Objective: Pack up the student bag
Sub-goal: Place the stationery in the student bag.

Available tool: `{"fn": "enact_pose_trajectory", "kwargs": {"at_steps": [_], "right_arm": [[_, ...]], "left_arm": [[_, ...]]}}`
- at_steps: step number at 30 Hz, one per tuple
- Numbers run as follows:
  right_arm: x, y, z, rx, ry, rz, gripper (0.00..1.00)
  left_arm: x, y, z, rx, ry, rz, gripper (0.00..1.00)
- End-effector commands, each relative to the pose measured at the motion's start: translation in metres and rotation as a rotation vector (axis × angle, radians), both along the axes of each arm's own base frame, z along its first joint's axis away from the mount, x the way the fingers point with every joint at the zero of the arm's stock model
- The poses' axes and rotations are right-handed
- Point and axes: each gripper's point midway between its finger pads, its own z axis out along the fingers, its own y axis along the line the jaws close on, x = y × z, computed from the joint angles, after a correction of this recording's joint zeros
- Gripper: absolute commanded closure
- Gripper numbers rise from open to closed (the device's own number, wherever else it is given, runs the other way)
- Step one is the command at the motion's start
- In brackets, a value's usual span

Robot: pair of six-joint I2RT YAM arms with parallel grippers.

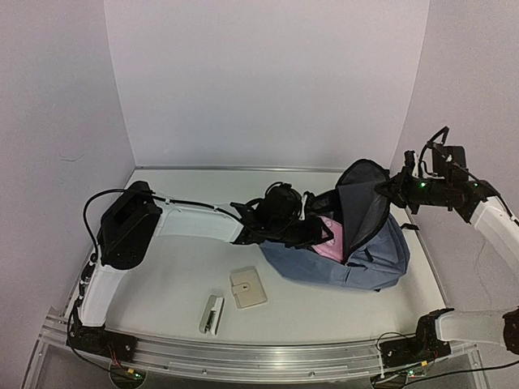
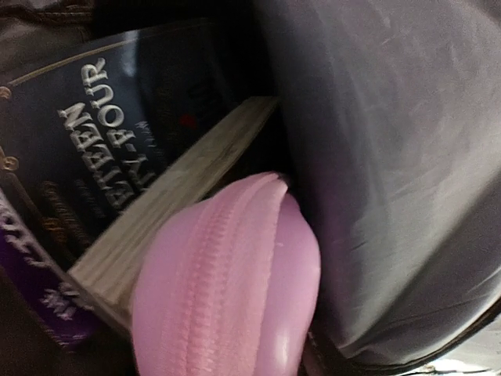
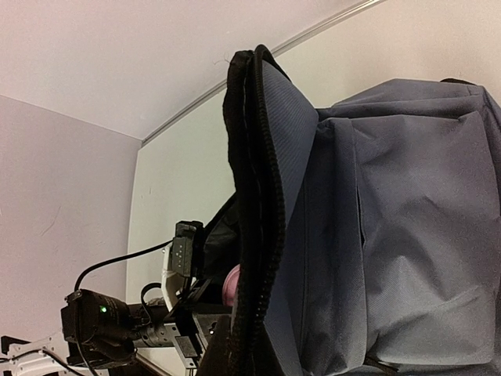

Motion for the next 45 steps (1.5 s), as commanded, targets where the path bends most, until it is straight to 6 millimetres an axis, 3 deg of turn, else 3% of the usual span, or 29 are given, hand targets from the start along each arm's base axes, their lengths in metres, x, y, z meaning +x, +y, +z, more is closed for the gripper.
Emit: {"fn": "enact_pose_trajectory", "kwargs": {"at_steps": [1,7,13,21,26,30,39,45], "right_arm": [[0.001,0.001,0.045,0.026,-0.136,0.006,1.00],[0.003,0.001,0.046,0.027,-0.138,0.009,1.00],[0.001,0.002,0.047,0.028,-0.140,0.011,1.00],[0.001,0.001,0.048,0.029,-0.143,0.011,1.00],[0.002,0.002,0.046,0.028,-0.138,0.015,1.00],[0.002,0.002,0.048,0.027,-0.144,0.016,1.00],[0.003,0.002,0.047,0.024,-0.143,0.019,1.00],[0.003,0.002,0.045,0.023,-0.139,0.018,1.00]], "left_arm": [[0.011,0.031,0.043,0.090,-0.169,0.047,0.41],[0.013,0.052,0.042,0.191,-0.211,0.070,0.30],[0.019,0.059,0.037,0.250,-0.227,0.105,0.32],[0.019,0.041,0.031,0.232,-0.211,0.055,0.57],[0.016,0.029,0.027,0.193,-0.192,0.022,0.67],[0.010,0.016,0.019,0.175,-0.162,-0.011,0.71],[-0.011,-0.025,0.028,0.084,-0.163,-0.104,0.72],[-0.028,-0.052,0.023,0.040,-0.146,-0.163,0.72]]}}
